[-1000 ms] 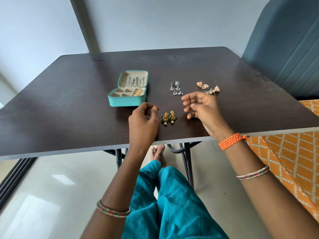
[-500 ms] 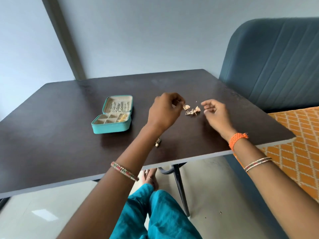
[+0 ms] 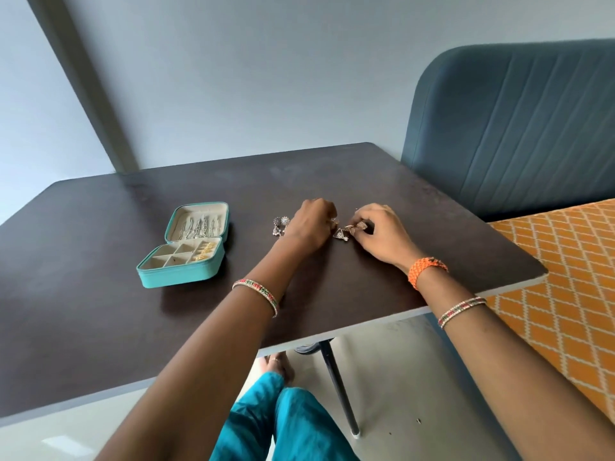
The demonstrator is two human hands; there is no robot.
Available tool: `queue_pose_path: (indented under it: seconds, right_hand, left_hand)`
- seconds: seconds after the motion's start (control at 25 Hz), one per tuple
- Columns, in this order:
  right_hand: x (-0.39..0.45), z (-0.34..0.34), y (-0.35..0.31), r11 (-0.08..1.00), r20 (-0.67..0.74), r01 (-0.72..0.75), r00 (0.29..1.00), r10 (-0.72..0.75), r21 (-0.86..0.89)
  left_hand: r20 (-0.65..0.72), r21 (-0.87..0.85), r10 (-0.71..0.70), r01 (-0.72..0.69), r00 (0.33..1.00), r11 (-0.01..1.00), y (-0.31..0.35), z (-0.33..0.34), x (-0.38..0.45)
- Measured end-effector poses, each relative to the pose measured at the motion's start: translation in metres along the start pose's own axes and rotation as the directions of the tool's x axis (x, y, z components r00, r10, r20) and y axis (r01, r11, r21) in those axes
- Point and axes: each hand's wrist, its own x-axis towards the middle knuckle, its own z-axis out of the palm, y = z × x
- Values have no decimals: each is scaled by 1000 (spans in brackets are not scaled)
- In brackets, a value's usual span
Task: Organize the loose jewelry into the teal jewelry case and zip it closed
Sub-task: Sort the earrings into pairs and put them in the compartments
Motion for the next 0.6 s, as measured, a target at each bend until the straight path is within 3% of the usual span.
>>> queue_pose_path:
  seconds: [0.32, 0.6]
  right_hand:
    - [-1, -2, 1, 994, -117, -9, 993, 21, 104]
    - [-5, -8, -4, 989, -238, 13, 971, 23, 151]
  left_hand:
    - [-86, -122, -60, 49, 994, 991, 0, 8, -1]
    - [-62, -141, -21, 12, 998, 990, 0, 7, -1]
